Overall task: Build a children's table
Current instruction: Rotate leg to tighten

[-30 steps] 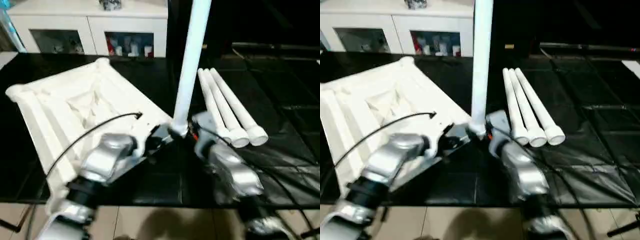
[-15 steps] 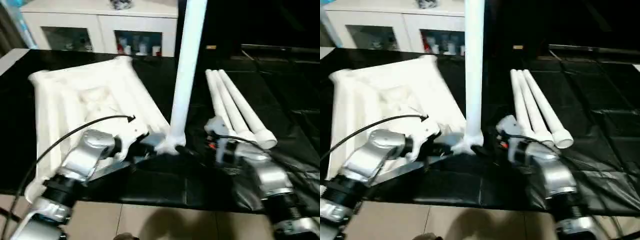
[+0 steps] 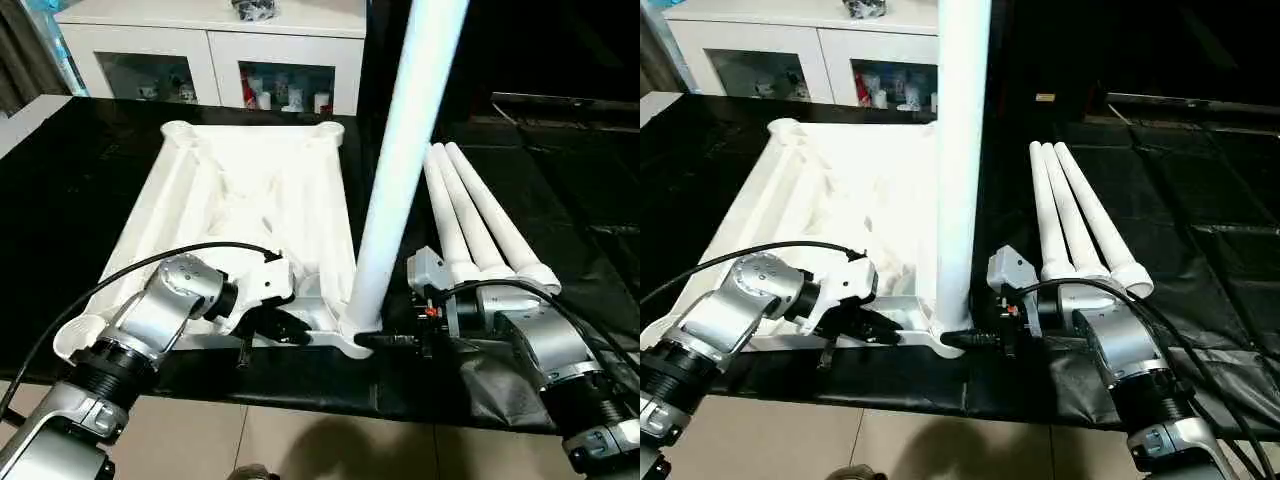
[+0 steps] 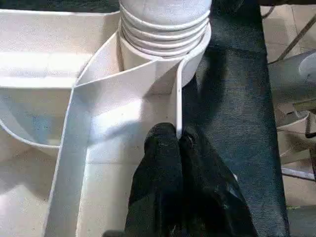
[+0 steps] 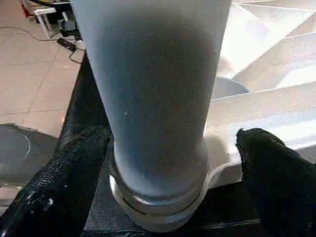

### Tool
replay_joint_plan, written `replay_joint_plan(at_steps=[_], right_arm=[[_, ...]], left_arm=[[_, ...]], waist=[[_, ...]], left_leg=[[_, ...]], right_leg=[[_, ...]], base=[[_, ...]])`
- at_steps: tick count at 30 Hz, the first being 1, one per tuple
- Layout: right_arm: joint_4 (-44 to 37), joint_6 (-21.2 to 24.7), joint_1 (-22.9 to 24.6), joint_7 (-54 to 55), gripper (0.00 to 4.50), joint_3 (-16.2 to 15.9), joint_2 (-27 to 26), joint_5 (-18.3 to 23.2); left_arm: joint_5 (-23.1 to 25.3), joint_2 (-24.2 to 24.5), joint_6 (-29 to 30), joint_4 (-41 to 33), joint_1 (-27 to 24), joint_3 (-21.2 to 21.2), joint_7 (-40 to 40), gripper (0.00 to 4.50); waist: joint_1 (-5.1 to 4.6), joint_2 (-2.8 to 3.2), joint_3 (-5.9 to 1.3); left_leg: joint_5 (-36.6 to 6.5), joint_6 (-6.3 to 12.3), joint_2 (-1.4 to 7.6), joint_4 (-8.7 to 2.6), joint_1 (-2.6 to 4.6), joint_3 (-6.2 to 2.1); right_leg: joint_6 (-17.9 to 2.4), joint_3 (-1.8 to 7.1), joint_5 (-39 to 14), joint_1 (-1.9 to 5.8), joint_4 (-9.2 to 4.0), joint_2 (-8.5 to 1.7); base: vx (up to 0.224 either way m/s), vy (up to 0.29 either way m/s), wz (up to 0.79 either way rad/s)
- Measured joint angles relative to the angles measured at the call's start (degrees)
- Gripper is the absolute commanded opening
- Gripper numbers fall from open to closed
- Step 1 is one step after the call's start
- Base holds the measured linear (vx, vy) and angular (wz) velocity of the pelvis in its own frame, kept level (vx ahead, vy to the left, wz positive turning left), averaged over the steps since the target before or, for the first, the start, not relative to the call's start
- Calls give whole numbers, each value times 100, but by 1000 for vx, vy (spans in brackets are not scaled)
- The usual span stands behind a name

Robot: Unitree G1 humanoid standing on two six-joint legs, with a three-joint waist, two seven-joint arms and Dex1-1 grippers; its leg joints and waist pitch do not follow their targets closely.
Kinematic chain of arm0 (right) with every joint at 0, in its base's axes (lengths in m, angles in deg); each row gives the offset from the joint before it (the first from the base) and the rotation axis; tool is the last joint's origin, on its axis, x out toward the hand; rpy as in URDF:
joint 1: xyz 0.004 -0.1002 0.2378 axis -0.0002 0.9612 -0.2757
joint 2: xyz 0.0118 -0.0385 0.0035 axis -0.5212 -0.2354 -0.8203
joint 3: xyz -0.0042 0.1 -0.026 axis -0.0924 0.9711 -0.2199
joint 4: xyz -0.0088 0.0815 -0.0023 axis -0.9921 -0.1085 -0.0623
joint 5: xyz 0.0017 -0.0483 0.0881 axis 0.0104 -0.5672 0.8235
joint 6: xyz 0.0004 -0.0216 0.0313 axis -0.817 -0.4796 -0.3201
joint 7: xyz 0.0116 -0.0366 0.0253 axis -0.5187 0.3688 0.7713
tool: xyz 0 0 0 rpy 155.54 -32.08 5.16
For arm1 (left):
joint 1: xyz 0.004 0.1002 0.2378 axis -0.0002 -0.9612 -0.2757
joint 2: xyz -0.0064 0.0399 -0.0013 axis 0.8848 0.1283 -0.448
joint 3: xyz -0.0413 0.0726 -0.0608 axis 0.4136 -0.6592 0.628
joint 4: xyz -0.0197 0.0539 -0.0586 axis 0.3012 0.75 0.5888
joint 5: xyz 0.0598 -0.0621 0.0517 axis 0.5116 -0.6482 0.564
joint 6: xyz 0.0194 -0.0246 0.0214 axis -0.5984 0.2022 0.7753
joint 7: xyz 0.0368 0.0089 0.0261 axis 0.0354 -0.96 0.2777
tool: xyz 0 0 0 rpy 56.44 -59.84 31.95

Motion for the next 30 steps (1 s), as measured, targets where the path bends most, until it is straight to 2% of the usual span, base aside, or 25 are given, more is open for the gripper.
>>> replay_joint_plan(at_steps=[11, 12, 14, 20, 21, 30], right_arm=[[18, 1, -5, -338, 446, -165, 39, 1], [18, 1, -5, -347, 428, -168, 38, 1], [43, 1, -14, -346, 428, -169, 34, 1], [185, 24, -67, -333, 381, -181, 10, 0], [220, 25, -97, -333, 357, -182, 2, 0], [347, 23, -207, -320, 283, -184, -62, 2]], left_arm=[[2, -21, -249, 199, 75, -37, -72, 0], [1, -22, -269, 214, 77, -37, -72, 0], [1, -22, -283, 225, 77, -37, -72, 0], [3, -23, -346, 281, 95, -39, -114, 0], [3, -23, -359, 290, 97, -40, -117, 0], [2, -33, -399, 355, 134, -57, -133, 0]], waist=[[11, 0, 0], [12, 0, 0], [12, 0, 0], [14, 1, 0], [15, 0, 0], [22, 0, -1]], left_leg=[[0, 0, 0, 1, 1, 0], [0, 0, 0, 1, 2, 0], [0, 0, 0, 1, 3, 0], [0, 0, 0, 2, 6, 0], [0, 0, 0, 3, 7, 0], [0, 0, 0, 4, 9, 0]], right_leg=[[0, 0, 0, 1, 1, 0], [0, 0, 0, 1, 1, 0], [0, 0, 0, 3, 1, 0], [-1, 0, 0, 8, 2, 0], [-1, 0, 1, 8, 2, 0], [-1, 0, 1, 10, 4, -1]], base=[[0, 0, 0], [0, 0, 0], [0, 0, 0], [0, 0, 0], [0, 0, 0], [0, 0, 0]])
